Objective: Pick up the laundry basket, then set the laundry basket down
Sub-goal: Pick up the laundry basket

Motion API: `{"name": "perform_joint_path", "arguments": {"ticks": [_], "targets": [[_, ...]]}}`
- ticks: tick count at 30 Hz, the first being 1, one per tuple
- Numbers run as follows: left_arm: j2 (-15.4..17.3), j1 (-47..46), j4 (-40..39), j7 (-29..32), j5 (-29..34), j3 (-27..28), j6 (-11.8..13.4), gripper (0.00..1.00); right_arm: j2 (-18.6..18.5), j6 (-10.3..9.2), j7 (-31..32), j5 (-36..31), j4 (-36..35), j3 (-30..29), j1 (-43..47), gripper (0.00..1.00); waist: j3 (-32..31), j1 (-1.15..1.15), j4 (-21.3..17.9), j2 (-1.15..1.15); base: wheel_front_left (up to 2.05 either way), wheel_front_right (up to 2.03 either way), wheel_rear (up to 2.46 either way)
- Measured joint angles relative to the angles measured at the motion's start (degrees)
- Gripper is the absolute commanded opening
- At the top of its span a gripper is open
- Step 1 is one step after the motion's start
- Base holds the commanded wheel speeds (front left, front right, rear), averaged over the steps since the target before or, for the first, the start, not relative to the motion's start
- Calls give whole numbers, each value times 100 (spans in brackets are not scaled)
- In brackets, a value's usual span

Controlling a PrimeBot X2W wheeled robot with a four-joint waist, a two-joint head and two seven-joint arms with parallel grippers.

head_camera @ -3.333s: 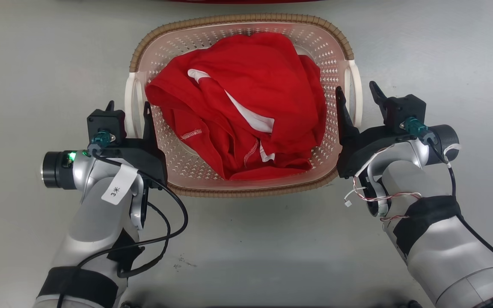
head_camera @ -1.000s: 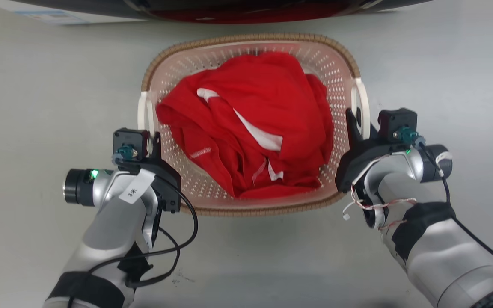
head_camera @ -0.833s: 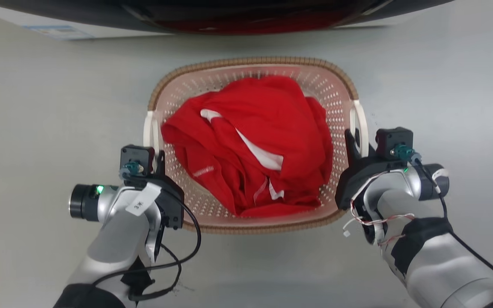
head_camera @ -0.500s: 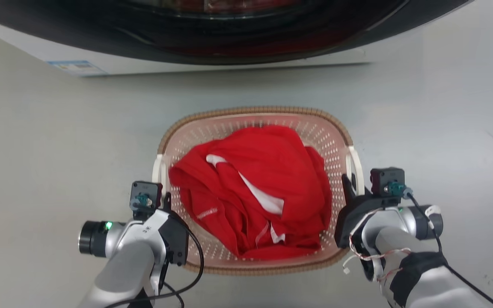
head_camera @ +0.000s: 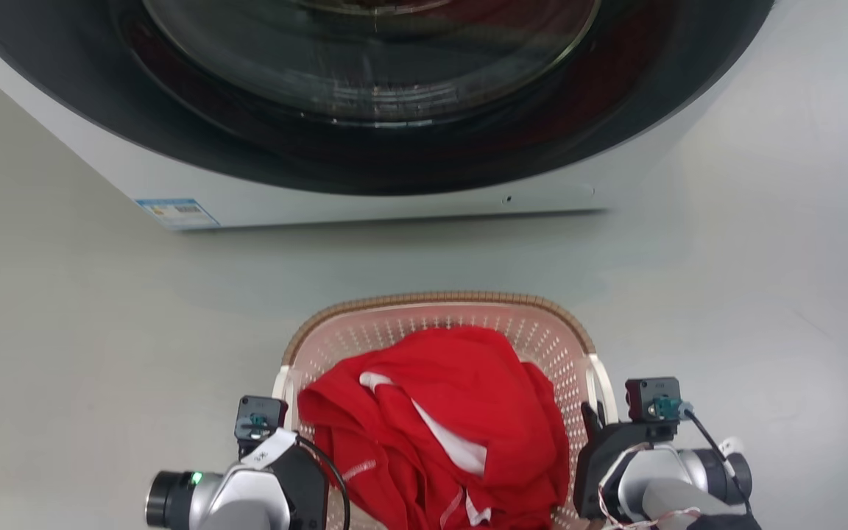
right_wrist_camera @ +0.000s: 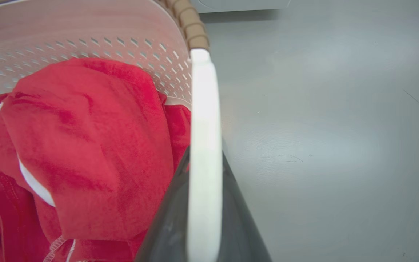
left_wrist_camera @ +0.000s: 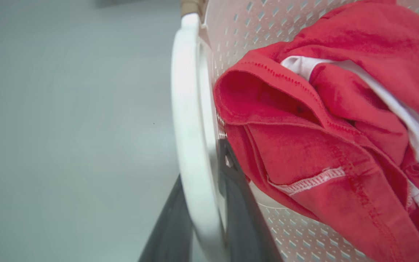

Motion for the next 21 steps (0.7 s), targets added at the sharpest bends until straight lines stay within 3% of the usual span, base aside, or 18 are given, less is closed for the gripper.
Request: {"name": "perform_joint_path", "arguments": {"ticks": [21], "targets": [[36, 1346, 22, 472, -444, -544, 1, 0, 9, -2, 390, 801, -104, 552, 1409, 0, -1885, 0, 8, -1, 0, 0, 0]]}}
